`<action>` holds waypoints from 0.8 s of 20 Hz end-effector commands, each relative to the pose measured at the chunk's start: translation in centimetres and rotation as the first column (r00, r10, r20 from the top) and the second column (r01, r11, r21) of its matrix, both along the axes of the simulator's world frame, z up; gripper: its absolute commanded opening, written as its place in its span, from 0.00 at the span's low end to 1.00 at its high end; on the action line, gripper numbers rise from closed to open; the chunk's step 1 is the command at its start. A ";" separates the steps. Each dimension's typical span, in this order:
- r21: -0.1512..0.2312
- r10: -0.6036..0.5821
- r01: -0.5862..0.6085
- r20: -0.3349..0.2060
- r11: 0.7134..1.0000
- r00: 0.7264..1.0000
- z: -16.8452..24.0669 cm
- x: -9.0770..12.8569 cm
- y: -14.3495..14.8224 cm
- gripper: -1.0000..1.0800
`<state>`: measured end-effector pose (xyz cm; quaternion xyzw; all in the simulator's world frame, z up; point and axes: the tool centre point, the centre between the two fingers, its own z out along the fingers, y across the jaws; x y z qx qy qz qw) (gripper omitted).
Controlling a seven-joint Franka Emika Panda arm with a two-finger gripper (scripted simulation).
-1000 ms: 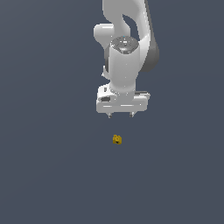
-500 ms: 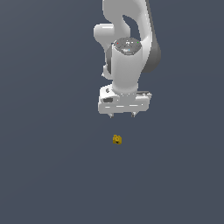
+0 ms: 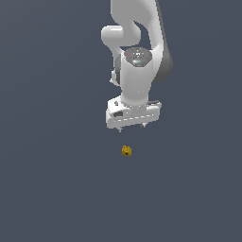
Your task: Pick up the object and move it to a goal position.
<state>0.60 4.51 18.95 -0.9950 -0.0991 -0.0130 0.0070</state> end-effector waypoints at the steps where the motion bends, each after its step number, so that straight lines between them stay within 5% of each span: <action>1: -0.004 0.053 -0.053 -0.001 0.999 0.999 -0.5 0.2 -0.1 0.96; 8: -0.016 0.240 -0.240 -0.007 0.971 0.971 -2.4 0.9 -0.3 0.96; 16: -0.024 0.450 -0.451 -0.015 0.892 0.893 -4.6 1.6 -0.5 0.96</action>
